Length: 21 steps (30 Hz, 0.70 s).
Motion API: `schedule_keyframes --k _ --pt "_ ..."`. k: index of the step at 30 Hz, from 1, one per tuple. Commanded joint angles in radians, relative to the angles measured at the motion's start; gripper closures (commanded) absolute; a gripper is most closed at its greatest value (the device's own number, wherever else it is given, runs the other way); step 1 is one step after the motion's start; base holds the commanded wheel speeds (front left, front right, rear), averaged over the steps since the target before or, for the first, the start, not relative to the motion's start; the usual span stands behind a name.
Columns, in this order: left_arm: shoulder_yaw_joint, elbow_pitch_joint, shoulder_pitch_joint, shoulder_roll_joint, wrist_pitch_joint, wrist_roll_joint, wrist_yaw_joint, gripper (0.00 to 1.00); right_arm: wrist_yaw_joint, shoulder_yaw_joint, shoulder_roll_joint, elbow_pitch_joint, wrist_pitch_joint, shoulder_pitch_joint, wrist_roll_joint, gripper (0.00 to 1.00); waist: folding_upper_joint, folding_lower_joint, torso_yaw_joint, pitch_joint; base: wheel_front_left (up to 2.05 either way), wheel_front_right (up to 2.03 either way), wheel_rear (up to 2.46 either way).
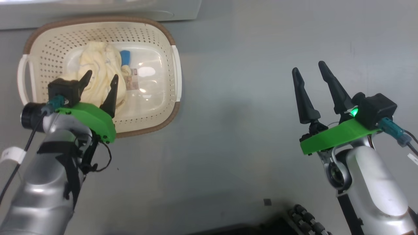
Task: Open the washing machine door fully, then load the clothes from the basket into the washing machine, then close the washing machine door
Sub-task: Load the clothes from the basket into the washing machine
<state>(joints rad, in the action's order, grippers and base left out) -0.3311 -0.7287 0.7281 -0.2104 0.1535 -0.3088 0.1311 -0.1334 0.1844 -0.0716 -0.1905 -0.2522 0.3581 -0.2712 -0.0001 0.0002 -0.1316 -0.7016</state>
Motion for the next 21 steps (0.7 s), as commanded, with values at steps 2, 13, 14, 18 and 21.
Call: schedule_keyframes --k 2,13,14,18,21 --pt "-0.017 -0.041 0.059 -0.062 -0.031 -0.031 -0.001 0.0 0.003 0.024 0.007 0.038 -0.01 0.001 0.004 0.0 0.0001 -0.0002 -0.041 -0.074 0.0 0.0 0.0" --pt "-0.187 -0.309 0.286 -0.151 -0.186 -0.149 0.0 0.0 0.003 0.051 0.02 0.053 -0.01 0.027 -0.023 0.0 0.0001 -0.0002 -0.138 -0.193 0.0 0.0 0.0" --pt "-0.194 -0.332 0.299 -0.153 -0.198 -0.16 0.0 0.0 0.003 0.052 0.02 0.053 -0.01 0.027 -0.024 0.0 0.0001 -0.0002 -0.143 -0.197 0.0 0.0 0.0" --pt "-0.243 -0.402 0.346 -0.156 -0.245 -0.172 0.0 0.0 0.003 0.055 0.021 0.061 -0.01 0.021 -0.03 0.0 0.0001 -0.0002 -0.155 -0.212 0.0 0.0 0.0" --pt "-0.249 -0.453 0.383 -0.152 -0.267 -0.191 0.0 0.0 0.003 0.057 0.021 0.071 -0.01 0.014 -0.035 0.0 0.0001 -0.0002 -0.156 -0.228 0.0 0.0 0.0"
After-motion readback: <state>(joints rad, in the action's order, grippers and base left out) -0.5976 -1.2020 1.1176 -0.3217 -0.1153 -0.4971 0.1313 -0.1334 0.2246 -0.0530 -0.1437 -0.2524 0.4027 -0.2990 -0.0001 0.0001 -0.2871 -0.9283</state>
